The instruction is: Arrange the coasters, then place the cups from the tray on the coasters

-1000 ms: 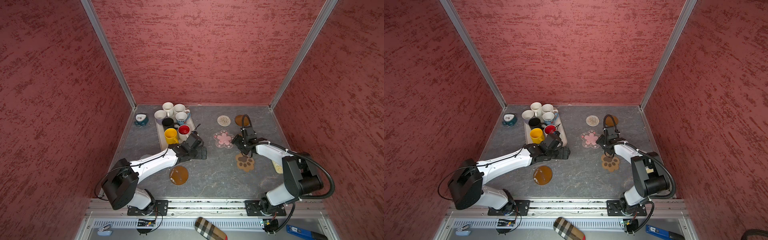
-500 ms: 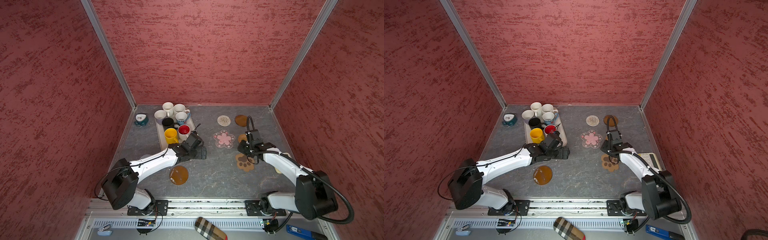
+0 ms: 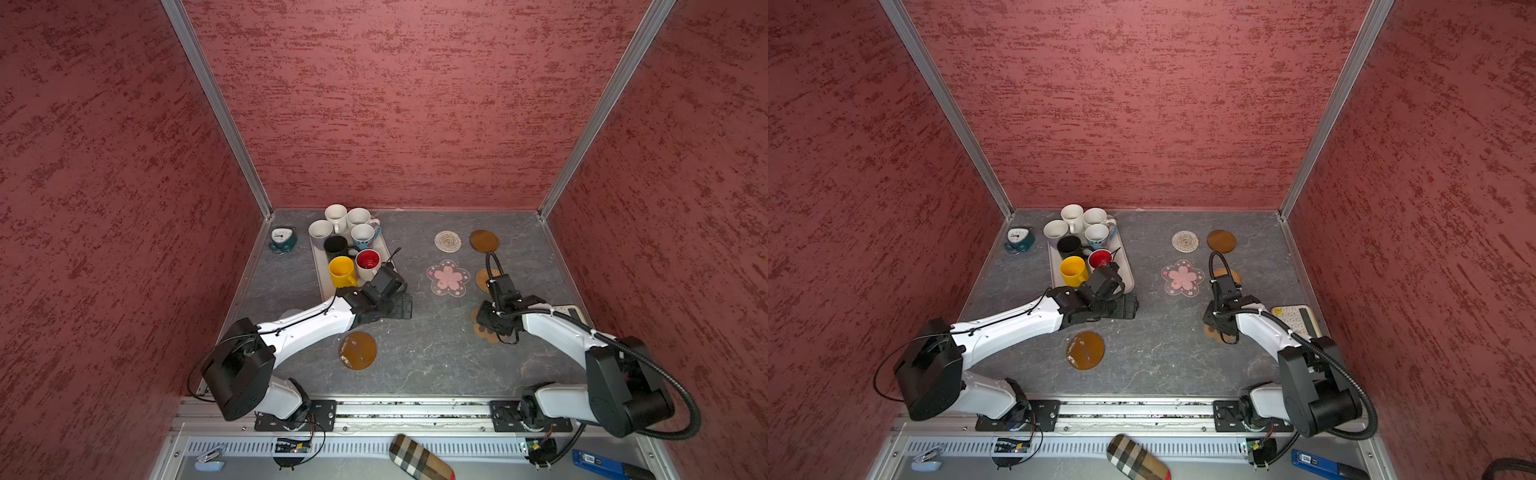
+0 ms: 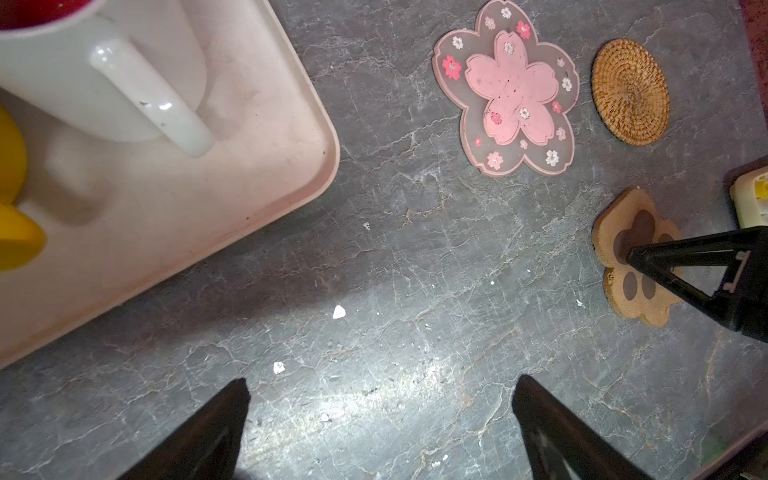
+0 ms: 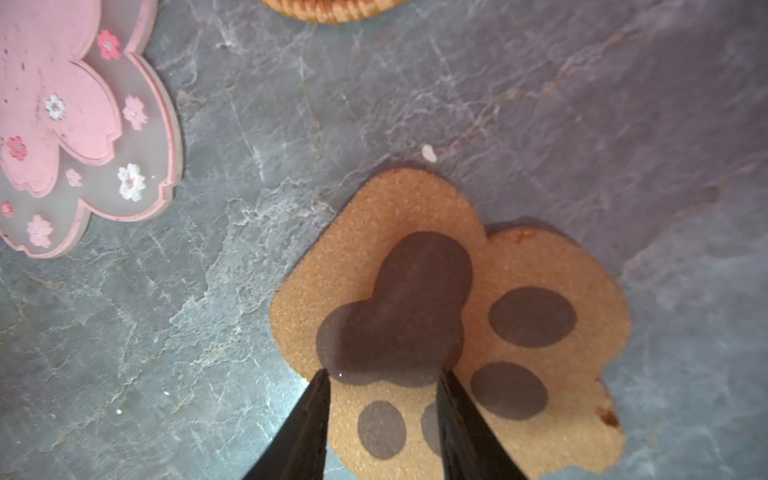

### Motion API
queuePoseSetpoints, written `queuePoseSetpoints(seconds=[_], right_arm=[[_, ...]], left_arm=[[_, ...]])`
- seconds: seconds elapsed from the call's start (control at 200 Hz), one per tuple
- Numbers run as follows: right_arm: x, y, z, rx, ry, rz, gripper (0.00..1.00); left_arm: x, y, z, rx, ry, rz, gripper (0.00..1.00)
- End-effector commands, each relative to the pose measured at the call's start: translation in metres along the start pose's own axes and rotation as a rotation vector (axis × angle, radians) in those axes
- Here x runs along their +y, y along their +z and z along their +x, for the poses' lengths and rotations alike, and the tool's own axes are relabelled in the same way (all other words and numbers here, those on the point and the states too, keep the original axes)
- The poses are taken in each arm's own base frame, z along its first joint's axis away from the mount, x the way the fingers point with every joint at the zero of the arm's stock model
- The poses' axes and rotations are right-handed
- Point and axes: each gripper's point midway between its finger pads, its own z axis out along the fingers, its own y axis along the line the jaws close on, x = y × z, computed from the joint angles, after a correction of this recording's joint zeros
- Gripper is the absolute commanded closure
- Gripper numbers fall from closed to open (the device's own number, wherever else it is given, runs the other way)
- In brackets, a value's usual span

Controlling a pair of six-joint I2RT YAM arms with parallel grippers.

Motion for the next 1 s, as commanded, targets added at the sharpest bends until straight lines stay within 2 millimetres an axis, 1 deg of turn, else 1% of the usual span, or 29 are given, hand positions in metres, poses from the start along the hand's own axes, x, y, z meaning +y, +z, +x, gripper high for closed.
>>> queuePoseSetpoints(seconds=[0.0,0.12,0.23,0.25,0.386,0.511,0.651,0.787,0.852,0.897,0.992], right_arm=[[-0.024,0.009,-0.003,-0.032,0.002,0.136,0.55],[-0.031,0.014,-0.005,-0.041,0.009,0.182,0.54],[-0.029,0.015,-0.014,-0.067,0.007,0.188,0.53],[-0.031,0.019,-0.013,-0.055,0.004,0.206,0.53],[-0.031,0.023,-0.023,-0.063,-0.012,0.242,0.53],[-0.034,0.022,-0.033,-0.074,-0.017,0.267,0.53],[-0.036,0.018,-0.044,-0.091,-0.008,0.254,0.53],[-0.038,0.019,-0.049,-0.089,-0.011,0.265,0.53],[-0.036,0.018,-0.051,-0.091,-0.009,0.254,0.53],[-0.033,0.014,-0.053,-0.093,-0.013,0.239,0.5],[-0.023,0.003,-0.056,-0.101,-0.022,0.192,0.41]], left_arm=[[0.004,-0.006,-0.003,-0.025,-0.005,-0.007,0.0],[0.004,-0.005,-0.001,-0.027,-0.008,-0.002,0.0],[0.004,-0.005,-0.001,-0.025,-0.008,0.001,0.0],[0.004,-0.004,-0.001,-0.024,-0.009,0.001,0.0],[0.003,-0.006,-0.002,-0.027,-0.008,0.005,0.01],[0.003,-0.007,-0.002,-0.029,-0.009,0.006,0.0],[0.005,-0.005,0.0,-0.028,-0.008,-0.003,0.01],[0.005,-0.003,-0.001,-0.025,-0.009,-0.006,0.0],[0.004,-0.003,-0.003,-0.028,-0.01,-0.004,0.01],[0.005,-0.003,-0.003,-0.027,-0.009,-0.005,0.0],[0.003,-0.004,-0.004,-0.029,-0.003,-0.005,0.0]])
